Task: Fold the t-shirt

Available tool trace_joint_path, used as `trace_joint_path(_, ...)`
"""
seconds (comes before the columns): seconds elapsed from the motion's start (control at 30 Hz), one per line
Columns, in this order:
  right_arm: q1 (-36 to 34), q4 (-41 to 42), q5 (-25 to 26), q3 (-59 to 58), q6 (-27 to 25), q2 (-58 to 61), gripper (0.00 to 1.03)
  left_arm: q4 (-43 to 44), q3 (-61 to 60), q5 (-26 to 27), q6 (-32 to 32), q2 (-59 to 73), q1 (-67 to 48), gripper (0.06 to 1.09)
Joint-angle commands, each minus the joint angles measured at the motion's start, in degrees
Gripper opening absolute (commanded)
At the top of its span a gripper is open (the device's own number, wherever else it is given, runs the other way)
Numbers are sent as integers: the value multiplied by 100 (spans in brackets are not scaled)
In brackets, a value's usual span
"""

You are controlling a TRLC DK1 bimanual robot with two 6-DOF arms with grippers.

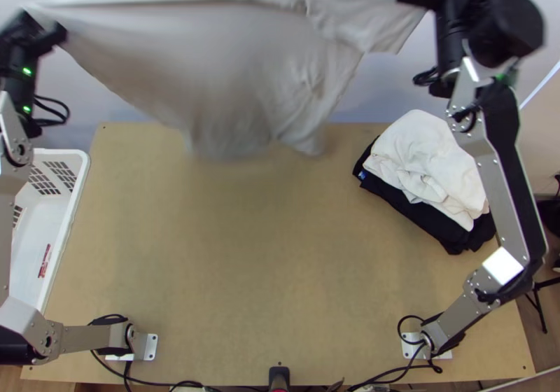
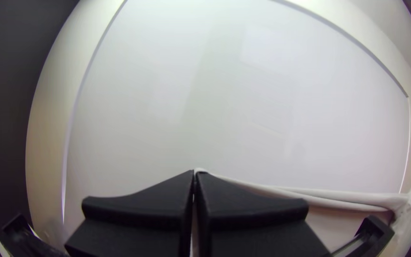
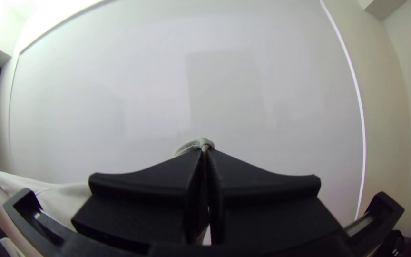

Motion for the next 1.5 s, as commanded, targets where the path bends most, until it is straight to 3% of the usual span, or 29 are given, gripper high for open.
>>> trace_joint_path(0.0,116,1377,-61,65,-461,-431,3,896,400,-324,485,-138,66,9)
trace_joint_path(0.3,854,832,-122,-1332,-496,-2593,3,1019,-154,-395,608,-991,207,9)
trace_joint_path(0.47,1460,621,-122,-2668,-979,-4131,3,992,-963,-386,670,-1931,242,9)
trace_joint_path(0.63,1214,-56,-131,-3248,-795,-5116,3,1036,-1736,-351,837,-2740,251,9)
trace_joint_path(0.77,1284,-126,-166,-3670,-883,-5300,3,1054,-2132,-351,872,-2898,251,9)
trace_joint_path(0.9,1293,-109,-175,-3899,-988,-4879,3,1106,-2237,-333,854,-2608,180,9)
trace_joint_path(1.0,863,50,-201,-3934,-927,-4211,3,1098,-2132,-315,837,-2160,-92,9)
trace_joint_path(1.07,353,331,-491,-3872,-531,-3674,3,1106,-1912,-280,819,-1685,-145,9)
trace_joint_path(1.17,-456,832,-1353,-3705,374,-2892,3,1089,-1411,-192,661,-780,-101,9)
trace_joint_path(1.2,-544,937,-1449,-3582,418,-2593,3,975,-1138,-122,538,-437,-75,9)
trace_joint_path(1.33,-974,832,-1476,-2308,910,-1161,3,122,487,-8,-16,1040,92,9)
trace_joint_path(1.47,-1220,-530,-1493,-75,1385,166,3,-1267,2658,106,-534,2288,84,9)
